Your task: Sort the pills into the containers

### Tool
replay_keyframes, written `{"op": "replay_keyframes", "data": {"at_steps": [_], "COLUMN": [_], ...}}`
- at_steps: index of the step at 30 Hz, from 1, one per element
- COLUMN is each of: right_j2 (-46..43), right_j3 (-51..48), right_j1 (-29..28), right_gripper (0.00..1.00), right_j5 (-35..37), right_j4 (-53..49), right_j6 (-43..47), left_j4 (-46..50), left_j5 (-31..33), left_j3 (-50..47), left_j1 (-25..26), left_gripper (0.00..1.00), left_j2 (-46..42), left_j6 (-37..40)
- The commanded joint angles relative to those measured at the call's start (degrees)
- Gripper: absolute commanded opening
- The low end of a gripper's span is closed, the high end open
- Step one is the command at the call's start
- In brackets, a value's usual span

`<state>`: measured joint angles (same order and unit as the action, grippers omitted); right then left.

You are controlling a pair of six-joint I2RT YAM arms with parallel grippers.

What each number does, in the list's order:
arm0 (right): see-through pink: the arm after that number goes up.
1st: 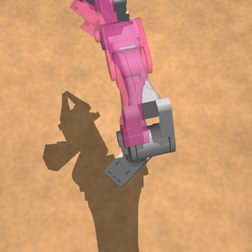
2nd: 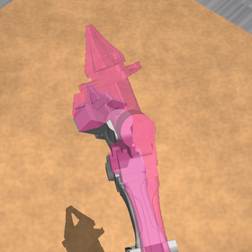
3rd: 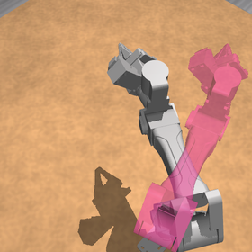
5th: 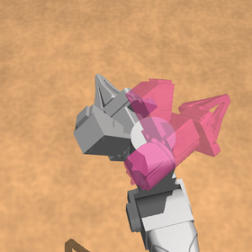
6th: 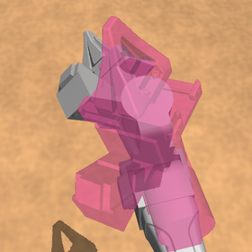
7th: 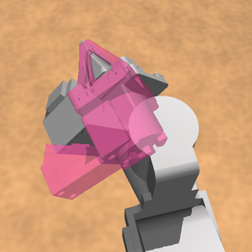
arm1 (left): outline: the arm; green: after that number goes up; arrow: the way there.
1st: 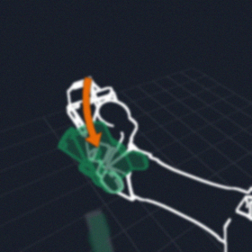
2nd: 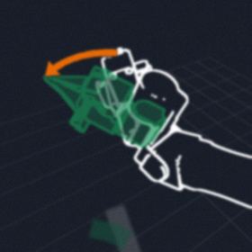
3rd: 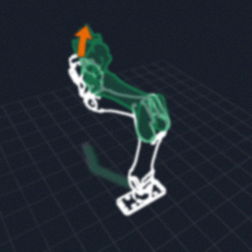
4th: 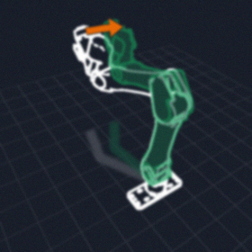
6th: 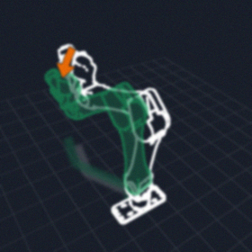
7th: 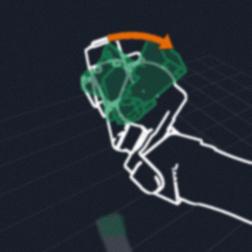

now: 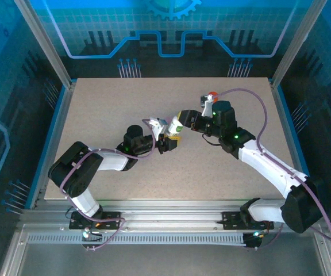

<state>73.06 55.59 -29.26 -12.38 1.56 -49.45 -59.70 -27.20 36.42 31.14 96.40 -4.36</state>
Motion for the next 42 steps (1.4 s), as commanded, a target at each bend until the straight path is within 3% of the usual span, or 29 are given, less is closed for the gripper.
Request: {"op": "replay_keyframes", "data": {"at_steps": [1, 13, 17, 22, 27, 29, 32, 34, 36, 42], "right_j2": [1.11, 2.53, 2.73, 2.0, 1.26, 0.87, -0.81, -1.64, -1.62, 0.42], "right_j3": [-0.08, 0.74, 1.08, 1.54, 0.93, 0.45, -1.42, -2.5, -2.0, 0.82], "right_j1": [-1.32, -2.18, -2.6, -3.35, -3.42, -3.27, -3.23, -3.26, -3.26, -3.18], "right_gripper": [0.49, 0.42, 0.18, 0.09, 0.08, 0.16, 0.48, 0.6, 0.64, 0.65], "right_j5": [-0.2, 1.48, 2.1, 5.77, 9.04, 8.69, 7.85, 6.77, 6.27, 5.52], "right_j4": [0.5, -0.07, -0.24, -2.21, -3.9, -3.94, -1.21, 1.18, 0.93, -1.16], "right_j6": [0.58, 2.08, 3.92, 7.64, 11.85, 11.73, 10.13, 9.34, 9.43, 9.93], "left_j4": [1.02, 3.56, 4.5, 5.25, 4.54, 2.88, 2.33, 1.73, 0.85, 0.8], "left_j5": [0.22, -0.2, -0.48, -0.96, -2.33, -1.53, -1.01, -0.74, -0.63, -0.96], "left_j3": [2.25, 3.01, 3.12, 3.1, 2.88, 2.15, 1.89, 1.9, 1.98, 2.68], "left_j1": [0.18, 0.8, 1.16, 1.38, 1.57, 1.56, 1.48, 1.56, 1.55, 1.63], "left_gripper": [0.0, 0.0, 0.0, 0.0, 0.0, 0.0, 0.0, 0.0, 0.0, 0.0], "left_j2": [0.03, -0.5, -0.86, -1.3, -1.39, -1.3, -0.96, -0.54, -0.04, 0.63], "left_j6": [1.26, 3.25, 3.79, 3.92, 3.46, 3.1, 2.71, 2.13, 1.37, 0.61]}}
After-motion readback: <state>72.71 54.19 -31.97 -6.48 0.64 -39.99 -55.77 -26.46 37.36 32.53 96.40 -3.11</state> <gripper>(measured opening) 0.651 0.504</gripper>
